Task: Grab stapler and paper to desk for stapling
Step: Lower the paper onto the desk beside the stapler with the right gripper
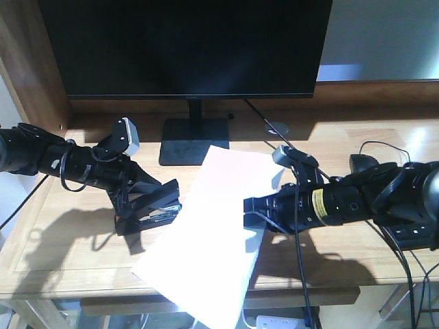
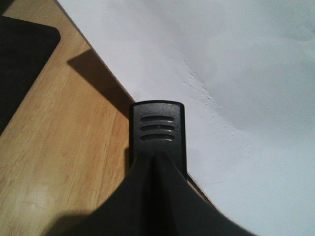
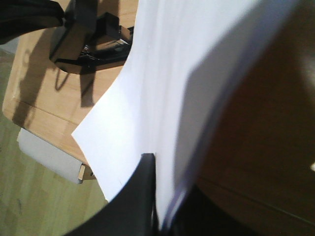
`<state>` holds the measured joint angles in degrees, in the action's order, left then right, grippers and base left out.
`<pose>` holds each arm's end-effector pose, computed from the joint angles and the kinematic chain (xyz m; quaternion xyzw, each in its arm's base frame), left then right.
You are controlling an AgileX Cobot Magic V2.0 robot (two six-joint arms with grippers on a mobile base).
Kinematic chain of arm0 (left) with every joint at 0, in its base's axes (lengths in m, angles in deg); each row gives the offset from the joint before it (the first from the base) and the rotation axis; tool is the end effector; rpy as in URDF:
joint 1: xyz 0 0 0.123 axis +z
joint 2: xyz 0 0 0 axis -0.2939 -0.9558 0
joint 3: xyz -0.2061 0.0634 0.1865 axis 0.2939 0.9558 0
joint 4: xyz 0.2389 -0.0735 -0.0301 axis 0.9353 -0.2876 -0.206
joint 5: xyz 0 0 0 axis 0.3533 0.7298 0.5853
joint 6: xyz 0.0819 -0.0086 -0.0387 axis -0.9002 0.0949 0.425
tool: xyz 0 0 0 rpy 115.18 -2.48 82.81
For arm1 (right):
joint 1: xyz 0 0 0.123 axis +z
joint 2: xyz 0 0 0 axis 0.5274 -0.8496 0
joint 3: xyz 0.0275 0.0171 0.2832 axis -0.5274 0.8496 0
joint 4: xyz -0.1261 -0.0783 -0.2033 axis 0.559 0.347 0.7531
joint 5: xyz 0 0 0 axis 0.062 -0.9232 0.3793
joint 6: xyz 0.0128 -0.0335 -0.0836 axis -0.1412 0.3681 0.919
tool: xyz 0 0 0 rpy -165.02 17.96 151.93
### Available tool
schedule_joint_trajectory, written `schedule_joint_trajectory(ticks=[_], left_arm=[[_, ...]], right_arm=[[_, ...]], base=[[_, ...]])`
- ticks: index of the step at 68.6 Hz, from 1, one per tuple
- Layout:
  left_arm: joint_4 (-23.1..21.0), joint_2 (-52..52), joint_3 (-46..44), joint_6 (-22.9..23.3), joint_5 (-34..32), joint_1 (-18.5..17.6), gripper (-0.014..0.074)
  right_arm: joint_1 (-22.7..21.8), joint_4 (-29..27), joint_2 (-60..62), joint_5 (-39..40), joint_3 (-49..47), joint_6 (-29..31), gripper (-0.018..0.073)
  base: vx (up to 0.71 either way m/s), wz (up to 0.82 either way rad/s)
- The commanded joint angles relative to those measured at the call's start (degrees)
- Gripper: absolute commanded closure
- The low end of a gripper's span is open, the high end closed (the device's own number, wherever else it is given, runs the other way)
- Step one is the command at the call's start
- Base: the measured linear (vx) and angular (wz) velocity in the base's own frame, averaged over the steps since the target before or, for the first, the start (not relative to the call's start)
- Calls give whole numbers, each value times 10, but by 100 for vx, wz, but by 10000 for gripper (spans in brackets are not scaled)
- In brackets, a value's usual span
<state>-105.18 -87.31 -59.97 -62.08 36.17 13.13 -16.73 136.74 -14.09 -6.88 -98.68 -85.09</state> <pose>0.4041 -0.0958 0.1503 0.5331 0.7208 -0.2658 0.3545 0.3073 0.1363 0.1617 -0.0777 0.9110 0.3511 0.2019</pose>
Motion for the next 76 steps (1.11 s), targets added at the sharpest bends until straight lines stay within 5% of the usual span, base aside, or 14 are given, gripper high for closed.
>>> schedule_joint_trajectory(ticks=[1,51,76], left_arm=[[-34,33,-13,5,16,-1,603],[-34,33,-13,5,16,-1,603],[-34,33,-13,5,16,-1,603]], right_arm=[[-2,6,11,32,-31,3,564],[-2,6,-87,50,-135,6,564],[-2,6,-115,171,-218,54,561]], base=[[0,0],[0,0],[0,0]])
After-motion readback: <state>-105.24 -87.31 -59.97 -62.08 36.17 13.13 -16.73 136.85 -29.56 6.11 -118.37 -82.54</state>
